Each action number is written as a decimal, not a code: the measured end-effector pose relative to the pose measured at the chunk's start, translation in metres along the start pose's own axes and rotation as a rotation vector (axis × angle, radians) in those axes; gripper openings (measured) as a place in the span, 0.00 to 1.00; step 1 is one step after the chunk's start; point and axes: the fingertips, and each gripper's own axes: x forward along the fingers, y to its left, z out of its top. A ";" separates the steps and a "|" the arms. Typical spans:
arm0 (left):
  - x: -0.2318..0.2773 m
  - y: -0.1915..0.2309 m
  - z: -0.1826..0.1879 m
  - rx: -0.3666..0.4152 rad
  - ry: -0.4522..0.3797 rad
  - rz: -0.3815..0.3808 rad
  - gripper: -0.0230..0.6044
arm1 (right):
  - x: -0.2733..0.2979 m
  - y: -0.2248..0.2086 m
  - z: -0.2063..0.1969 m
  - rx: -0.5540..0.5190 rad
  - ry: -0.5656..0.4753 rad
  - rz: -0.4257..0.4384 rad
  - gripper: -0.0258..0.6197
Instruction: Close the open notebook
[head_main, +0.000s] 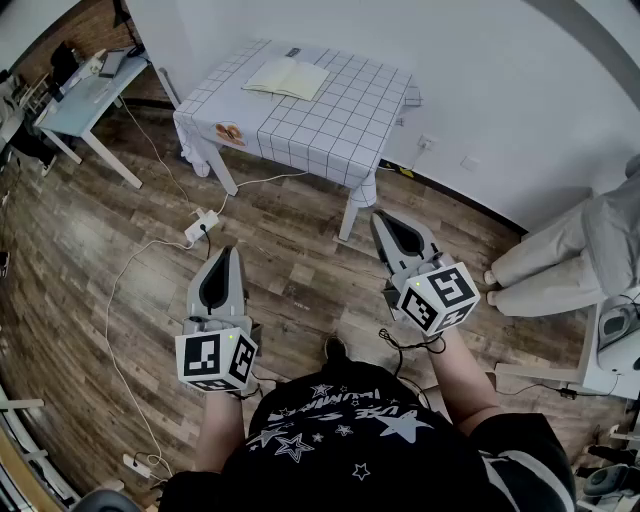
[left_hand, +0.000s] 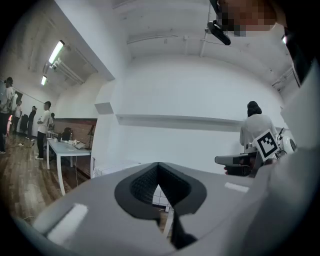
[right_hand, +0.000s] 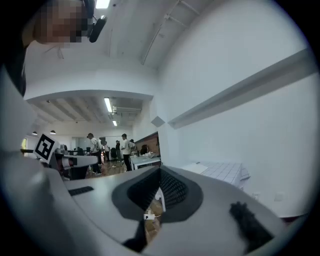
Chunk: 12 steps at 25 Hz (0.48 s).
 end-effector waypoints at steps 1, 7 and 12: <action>-0.002 0.000 0.001 0.005 -0.005 -0.002 0.05 | 0.000 0.002 -0.001 -0.001 0.004 0.006 0.06; -0.009 0.004 0.000 0.002 -0.009 -0.001 0.05 | -0.004 0.005 -0.004 0.003 0.010 -0.007 0.06; -0.005 0.002 -0.005 0.008 0.004 0.002 0.05 | -0.007 0.000 -0.007 0.009 0.014 -0.017 0.06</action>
